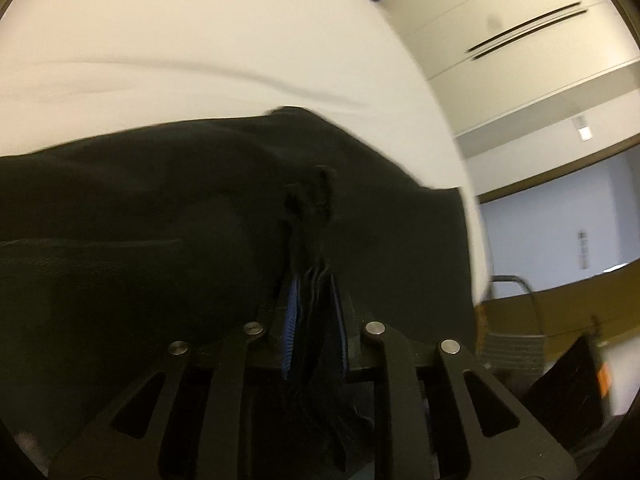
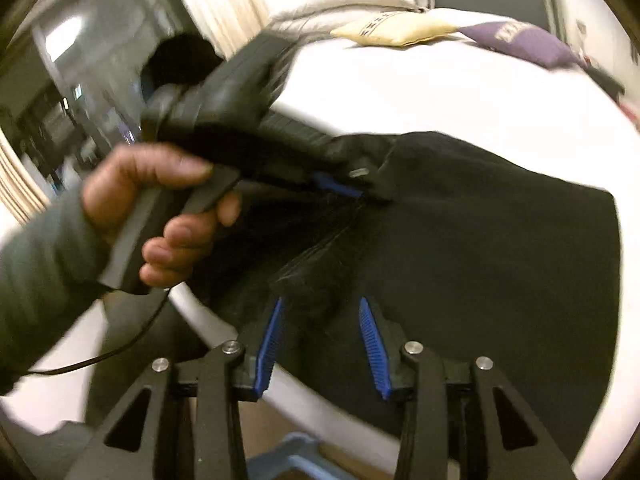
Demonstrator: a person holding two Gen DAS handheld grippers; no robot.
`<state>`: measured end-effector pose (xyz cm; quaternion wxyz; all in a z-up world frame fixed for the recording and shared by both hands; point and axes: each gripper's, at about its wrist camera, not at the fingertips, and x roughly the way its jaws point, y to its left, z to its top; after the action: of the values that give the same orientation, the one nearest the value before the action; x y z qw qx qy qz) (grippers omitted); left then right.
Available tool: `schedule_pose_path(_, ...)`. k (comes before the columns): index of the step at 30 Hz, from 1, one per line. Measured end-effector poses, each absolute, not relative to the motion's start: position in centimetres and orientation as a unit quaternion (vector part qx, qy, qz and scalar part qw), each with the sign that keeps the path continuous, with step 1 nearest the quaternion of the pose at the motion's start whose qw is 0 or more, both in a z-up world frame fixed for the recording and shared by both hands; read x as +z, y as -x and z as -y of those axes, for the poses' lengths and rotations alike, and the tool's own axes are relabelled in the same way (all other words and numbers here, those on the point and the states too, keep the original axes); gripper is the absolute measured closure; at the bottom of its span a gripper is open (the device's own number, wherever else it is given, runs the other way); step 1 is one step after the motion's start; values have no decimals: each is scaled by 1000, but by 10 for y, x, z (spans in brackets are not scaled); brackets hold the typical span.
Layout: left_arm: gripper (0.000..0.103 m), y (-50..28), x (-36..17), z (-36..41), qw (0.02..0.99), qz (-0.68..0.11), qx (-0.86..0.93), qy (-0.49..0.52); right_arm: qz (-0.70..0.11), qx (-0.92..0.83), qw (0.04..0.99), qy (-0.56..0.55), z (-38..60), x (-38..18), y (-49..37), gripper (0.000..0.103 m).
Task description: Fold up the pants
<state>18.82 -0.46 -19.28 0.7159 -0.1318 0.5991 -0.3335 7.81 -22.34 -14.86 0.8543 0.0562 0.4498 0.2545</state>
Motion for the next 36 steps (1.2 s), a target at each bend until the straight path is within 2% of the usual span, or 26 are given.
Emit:
schedule_pose_path(3, 87, -178, -177, -16, 752, -584, -288, 106, -425, 221, 868, -131, 290, -127, -82, 60)
schedule_pose_path(6, 87, -163, -149, -20, 772, -549, -299, 114, -420, 180, 863, -218, 358, -129, -112, 60)
schedule_pose_path(9, 87, -135, -130, 16, 764, -516, -370, 113, -413, 193, 838, -301, 397, -141, -139, 60)
schedule_pose_path(11, 87, -121, -139, 44, 747, -518, -403, 107, -421, 198, 815, -344, 415, -158, -162, 60)
schedule_pose_path(14, 87, -103, -182, 60, 724, -563, -392, 78, -445, 190, 796, -364, 425, -191, -180, 60)
schedule_pose_path(15, 87, -97, -200, 58, 718, -577, -381, 78, -459, 169, 797, -355, 433, -205, -187, 66)
schedule_pose_path(16, 87, -92, -206, 51, 721, -569, -384, 93, -461, 169, 796, -354, 438, -212, -192, 84)
schedule_pose_path(17, 87, -89, -208, 44, 722, -564, -386, 106, -461, 169, 795, -356, 449, -222, -194, 97)
schedule_pose_path(18, 87, -86, -209, 38, 720, -565, -383, 125, -462, 161, 794, -360, 450, -227, -194, 103)
schedule_pose_path(20, 87, -77, -210, 26, 723, -562, -375, 146, -451, 160, 781, -402, 469, -234, -191, 103)
schedule_pose_path(21, 87, -74, -208, 26, 725, -560, -372, 145, -449, 150, 780, -409, 473, -232, -185, 102)
schedule_pose_path(26, 87, -55, -215, 32, 742, -553, -356, 131, -408, 234, 771, -429, 453, -182, -127, 74)
schedule_pose_path(28, 87, -46, -215, 39, 754, -548, -343, 113, -402, 286, 752, -437, 433, -179, -95, 56)
schedule_pose_path(30, 87, -35, -213, 62, 767, -541, -335, 87, -425, 288, 736, -441, 424, -197, -69, 50)
schedule_pose_path(31, 87, -28, -213, 66, 774, -537, -328, 68, -450, 272, 729, -438, 422, -217, -59, 55)
schedule_pose_path(32, 87, -25, -214, 76, 777, -537, -324, 61, -457, 254, 732, -437, 425, -231, -49, 67)
schedule_pose_path(33, 87, -21, -215, 78, 779, -537, -319, 56, -443, 237, 743, -443, 436, -241, -37, 93)
schedule_pose_path(34, 87, -17, -215, 80, 781, -537, -314, 53, -446, 224, 741, -449, 442, -246, -32, 103)
schedule_pose_path(36, 87, -14, -215, 91, 782, -539, -308, 50, -450, 209, 726, -477, 461, -252, -19, 103)
